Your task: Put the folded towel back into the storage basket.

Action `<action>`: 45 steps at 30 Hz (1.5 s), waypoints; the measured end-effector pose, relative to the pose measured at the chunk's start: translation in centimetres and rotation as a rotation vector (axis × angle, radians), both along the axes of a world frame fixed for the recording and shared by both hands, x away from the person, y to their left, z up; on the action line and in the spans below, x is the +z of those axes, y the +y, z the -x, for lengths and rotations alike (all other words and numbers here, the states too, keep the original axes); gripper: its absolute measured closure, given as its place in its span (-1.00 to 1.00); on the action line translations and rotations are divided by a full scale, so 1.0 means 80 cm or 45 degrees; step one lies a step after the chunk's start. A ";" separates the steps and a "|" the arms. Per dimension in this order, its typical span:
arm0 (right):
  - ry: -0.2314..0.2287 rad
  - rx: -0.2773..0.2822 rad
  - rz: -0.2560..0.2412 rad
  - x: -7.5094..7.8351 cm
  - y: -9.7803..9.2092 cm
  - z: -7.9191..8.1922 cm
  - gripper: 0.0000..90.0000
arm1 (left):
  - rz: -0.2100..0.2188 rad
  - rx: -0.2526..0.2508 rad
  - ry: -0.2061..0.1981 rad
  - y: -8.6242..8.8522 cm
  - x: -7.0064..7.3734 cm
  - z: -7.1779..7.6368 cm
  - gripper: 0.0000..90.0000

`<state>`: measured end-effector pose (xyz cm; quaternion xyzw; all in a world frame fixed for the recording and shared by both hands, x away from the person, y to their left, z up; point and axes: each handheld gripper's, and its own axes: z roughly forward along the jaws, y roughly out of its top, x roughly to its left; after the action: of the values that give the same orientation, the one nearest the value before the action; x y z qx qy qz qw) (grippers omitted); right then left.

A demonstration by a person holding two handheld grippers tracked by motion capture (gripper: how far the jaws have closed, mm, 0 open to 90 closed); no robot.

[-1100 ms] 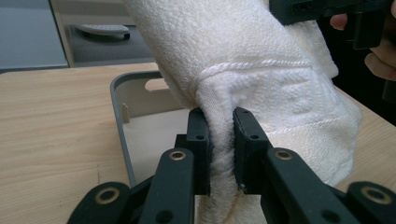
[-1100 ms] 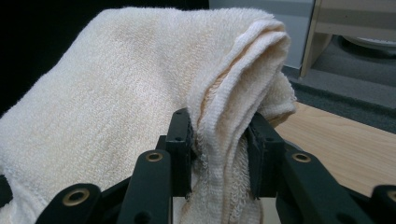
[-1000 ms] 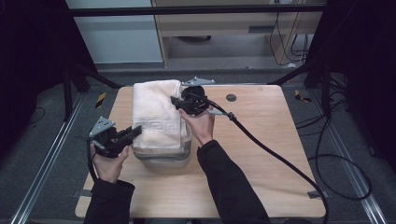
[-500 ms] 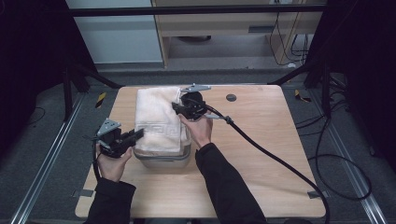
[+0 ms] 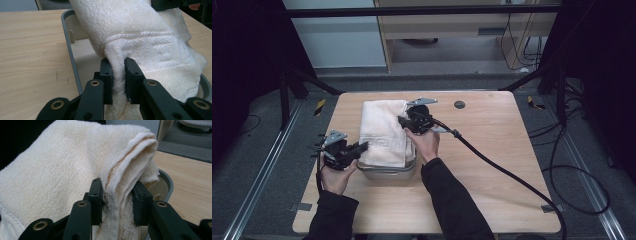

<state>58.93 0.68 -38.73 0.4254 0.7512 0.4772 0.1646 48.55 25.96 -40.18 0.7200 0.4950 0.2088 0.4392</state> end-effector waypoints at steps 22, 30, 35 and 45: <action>0.056 0.000 0.063 -0.043 0.003 -0.003 0.44 | -0.096 0.020 0.080 -0.008 -0.033 -0.009 0.73; 0.052 -0.004 0.114 -0.050 0.007 -0.002 0.40 | -0.142 0.028 0.111 -0.011 -0.039 -0.012 0.71; 0.061 0.003 0.139 -0.053 0.007 -0.002 0.37 | -0.159 0.033 0.127 -0.011 -0.042 -0.014 0.67; 0.048 0.006 0.196 -0.058 0.006 0.001 0.34 | -0.141 0.030 0.130 -0.009 -0.038 -0.014 0.51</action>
<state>58.87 1.18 -43.38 0.4187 0.7895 0.4104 0.1814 49.65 25.20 -43.22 0.7471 0.5129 0.2039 0.3705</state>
